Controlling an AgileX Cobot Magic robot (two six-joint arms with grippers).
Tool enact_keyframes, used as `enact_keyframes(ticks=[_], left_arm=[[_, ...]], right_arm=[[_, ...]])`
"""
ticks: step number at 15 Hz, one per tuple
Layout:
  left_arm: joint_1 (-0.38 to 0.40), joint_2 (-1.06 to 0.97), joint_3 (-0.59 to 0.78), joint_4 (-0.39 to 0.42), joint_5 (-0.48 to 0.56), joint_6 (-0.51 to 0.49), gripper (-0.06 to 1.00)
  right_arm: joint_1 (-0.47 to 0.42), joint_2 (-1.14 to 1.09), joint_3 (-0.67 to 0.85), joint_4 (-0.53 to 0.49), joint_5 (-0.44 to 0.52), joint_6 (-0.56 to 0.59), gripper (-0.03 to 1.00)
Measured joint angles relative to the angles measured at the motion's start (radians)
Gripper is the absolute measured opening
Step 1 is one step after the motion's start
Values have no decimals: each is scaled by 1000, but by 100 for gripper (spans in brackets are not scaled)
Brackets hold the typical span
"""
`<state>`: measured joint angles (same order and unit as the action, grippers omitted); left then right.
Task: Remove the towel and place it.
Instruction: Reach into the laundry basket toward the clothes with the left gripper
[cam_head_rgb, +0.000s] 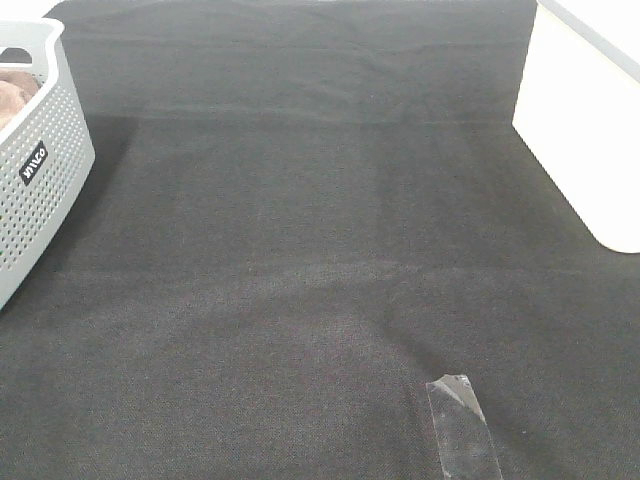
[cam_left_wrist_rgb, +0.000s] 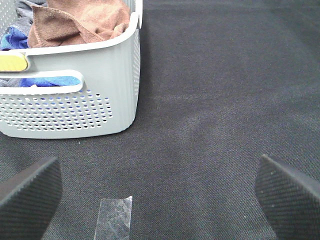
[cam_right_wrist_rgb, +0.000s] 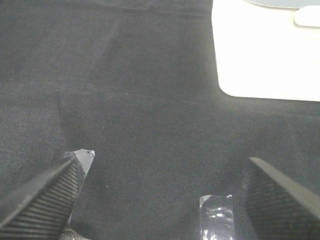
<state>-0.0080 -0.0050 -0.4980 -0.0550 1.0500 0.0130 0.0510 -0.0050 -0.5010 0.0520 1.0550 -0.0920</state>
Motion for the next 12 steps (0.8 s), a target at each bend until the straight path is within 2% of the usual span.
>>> enact_keyframes(ticks=[12], left_arm=[[0,0,0,0,0,0,99]], right_arm=[[0,0,0,0,0,0,81]])
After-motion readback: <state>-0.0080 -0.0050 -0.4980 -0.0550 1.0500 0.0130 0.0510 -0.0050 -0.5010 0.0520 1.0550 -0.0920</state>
